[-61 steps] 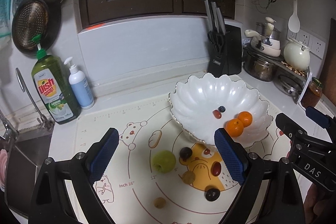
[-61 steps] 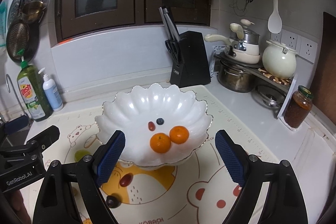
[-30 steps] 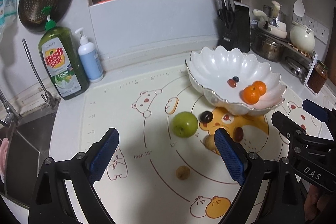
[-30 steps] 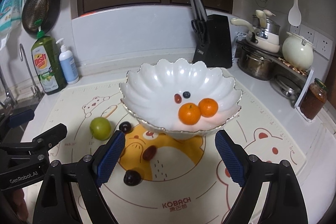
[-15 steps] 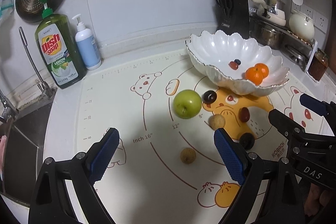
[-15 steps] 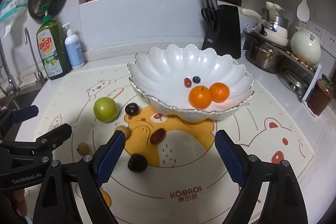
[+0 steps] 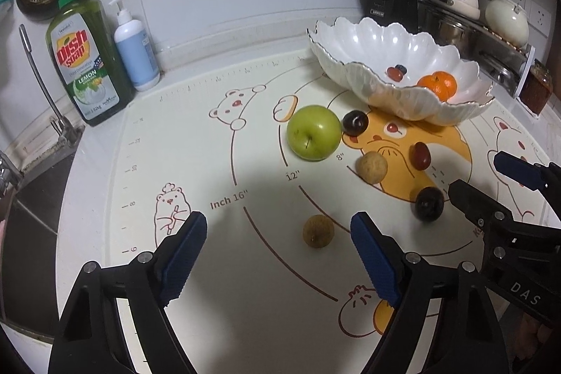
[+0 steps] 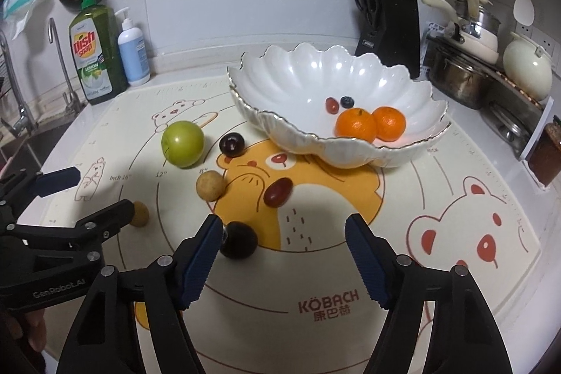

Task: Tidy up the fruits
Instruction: 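Move the left tool toward a small brown fruit while the right tool approaches a dark plum, then close the left gripper on the small brown fruit while the right gripper closes on the dark plum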

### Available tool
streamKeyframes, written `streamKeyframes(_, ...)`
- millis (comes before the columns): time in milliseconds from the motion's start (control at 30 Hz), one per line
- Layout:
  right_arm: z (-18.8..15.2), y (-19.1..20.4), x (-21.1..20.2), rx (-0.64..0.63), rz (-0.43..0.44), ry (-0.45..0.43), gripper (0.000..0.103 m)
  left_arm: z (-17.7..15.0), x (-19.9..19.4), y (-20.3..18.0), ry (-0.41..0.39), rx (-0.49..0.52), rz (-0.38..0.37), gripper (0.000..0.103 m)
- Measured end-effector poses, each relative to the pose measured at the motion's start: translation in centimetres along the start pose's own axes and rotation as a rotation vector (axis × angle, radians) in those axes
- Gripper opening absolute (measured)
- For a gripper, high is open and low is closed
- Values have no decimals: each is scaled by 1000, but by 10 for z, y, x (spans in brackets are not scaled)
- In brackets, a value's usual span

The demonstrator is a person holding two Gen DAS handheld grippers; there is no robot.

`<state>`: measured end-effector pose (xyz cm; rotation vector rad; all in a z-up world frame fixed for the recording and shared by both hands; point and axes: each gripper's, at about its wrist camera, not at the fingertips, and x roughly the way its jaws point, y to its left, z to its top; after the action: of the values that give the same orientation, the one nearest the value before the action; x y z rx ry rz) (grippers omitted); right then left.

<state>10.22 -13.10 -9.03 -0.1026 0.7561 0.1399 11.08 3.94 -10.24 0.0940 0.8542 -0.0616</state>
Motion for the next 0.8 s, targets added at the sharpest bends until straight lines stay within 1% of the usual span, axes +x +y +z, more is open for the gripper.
streamKeyframes(100, -2, 3, 4, -8, 12, 8, 72, -1, 6, 0, 13, -1, 1, 82)
streamKeyframes(233, -4, 7, 9, -23, 32, 19, 68, -4, 14, 0, 30, 2, -1, 74)
streamKeyframes(400, -6, 10, 15, -36, 58, 33, 67, -5, 20, -3, 35, 9, -11, 72)
streamKeyframes(467, -6, 10, 18, -37, 64, 41, 64, -5, 23, -4, 42, 10, -18, 68)
streamKeyframes(600, -6, 10, 24, -40, 75, 52, 62, -3, 28, -6, 46, 8, -23, 65)
streamKeyframes(667, -6, 10, 27, -42, 84, 60, 59, -2, 31, -6, 52, 6, -32, 61)
streamKeyframes(733, -6, 11, 30, -43, 92, 68, 57, -2, 33, -7, 56, 7, -36, 59)
streamKeyframes(800, -7, 11, 32, -39, 105, 74, 57, -3, 33, -8, 52, 5, -39, 57)
